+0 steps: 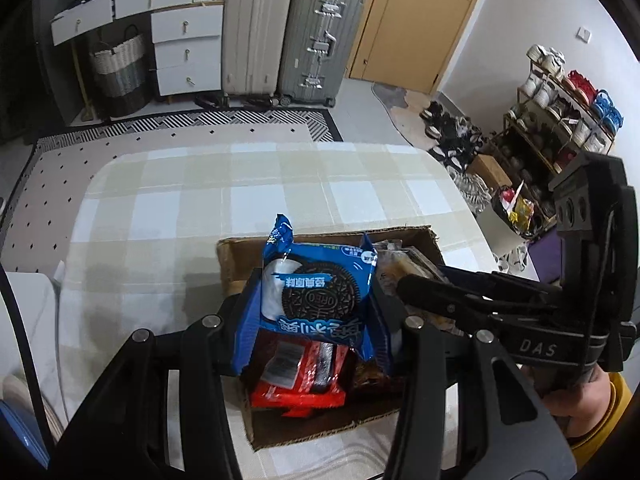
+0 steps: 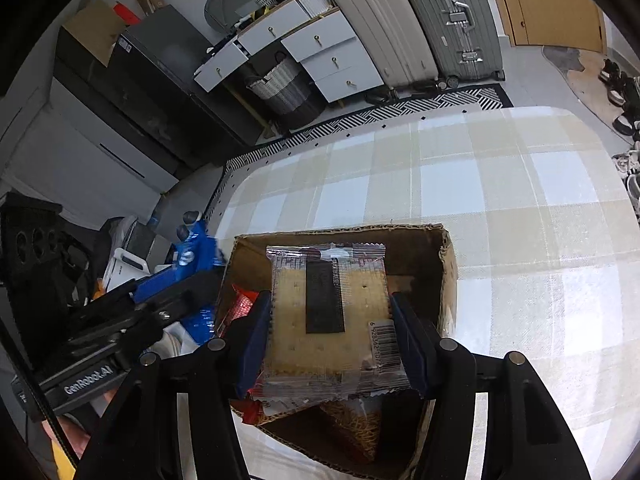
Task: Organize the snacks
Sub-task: 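Carry the cracker pack with the right tool while the left tool carries the cookie pack to the box, then open both tools dropping the cracker and cookie packs into the box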
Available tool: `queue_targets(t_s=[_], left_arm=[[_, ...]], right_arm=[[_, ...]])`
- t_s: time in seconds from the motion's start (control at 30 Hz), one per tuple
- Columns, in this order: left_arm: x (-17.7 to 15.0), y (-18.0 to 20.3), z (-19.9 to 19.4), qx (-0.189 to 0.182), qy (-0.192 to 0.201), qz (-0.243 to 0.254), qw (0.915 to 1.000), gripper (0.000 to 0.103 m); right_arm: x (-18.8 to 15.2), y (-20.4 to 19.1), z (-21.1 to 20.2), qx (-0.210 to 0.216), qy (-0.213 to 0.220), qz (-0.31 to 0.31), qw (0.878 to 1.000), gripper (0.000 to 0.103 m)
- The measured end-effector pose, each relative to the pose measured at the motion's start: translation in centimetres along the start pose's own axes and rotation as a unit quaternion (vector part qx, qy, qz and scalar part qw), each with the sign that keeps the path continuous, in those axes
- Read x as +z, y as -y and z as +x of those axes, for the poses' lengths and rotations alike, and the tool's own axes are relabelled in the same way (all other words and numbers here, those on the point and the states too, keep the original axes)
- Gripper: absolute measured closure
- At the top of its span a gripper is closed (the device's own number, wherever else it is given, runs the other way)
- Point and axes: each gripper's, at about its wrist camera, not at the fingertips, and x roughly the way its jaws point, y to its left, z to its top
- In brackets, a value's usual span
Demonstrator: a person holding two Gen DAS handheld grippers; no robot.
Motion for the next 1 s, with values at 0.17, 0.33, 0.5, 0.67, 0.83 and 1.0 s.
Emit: queue_targets(t_s=[0.17,0.33,0.5,0.67,0.83,1.0], left_arm=[[0.5,-0.2,2.9,-0.012,-0.025,-0.017,0.9995,0.059],[0.3,-0.2,4.7,-0.005,-0.034,-0.009,0.9994,0.059],[-0.1,-0.1,6.0,0.001,-0.05,-0.005,0.9987,0.059],[-1.0,-0.5,7.5,0.006,-0.068,-0.004,0.9977,0.059],[-1.2,-0.5,7.8,0.011,-0.067,0.007,0.9977,0.059],[-1.0,-0.5,7.2,0.008,-0.068,0.008,0.9977,0.058]], right_arm=[[0.2,0.8,0.9,0.0,-0.019,0.012,1.0,0.045],[0.0,0.6,1.1,-0.003,-0.02,0.002,1.0,0.045],[-0.3,0.3,1.3,-0.007,-0.027,-0.009,1.0,0.045],[-0.7,-0.2,1.6,-0.019,-0.031,-0.021,0.999,0.045],[-0.9,-0.7,1.6,-0.033,-0.023,-0.037,0.999,0.045],[-1.4,-1.1,1.2,-0.045,-0.004,-0.052,0.998,0.044]])
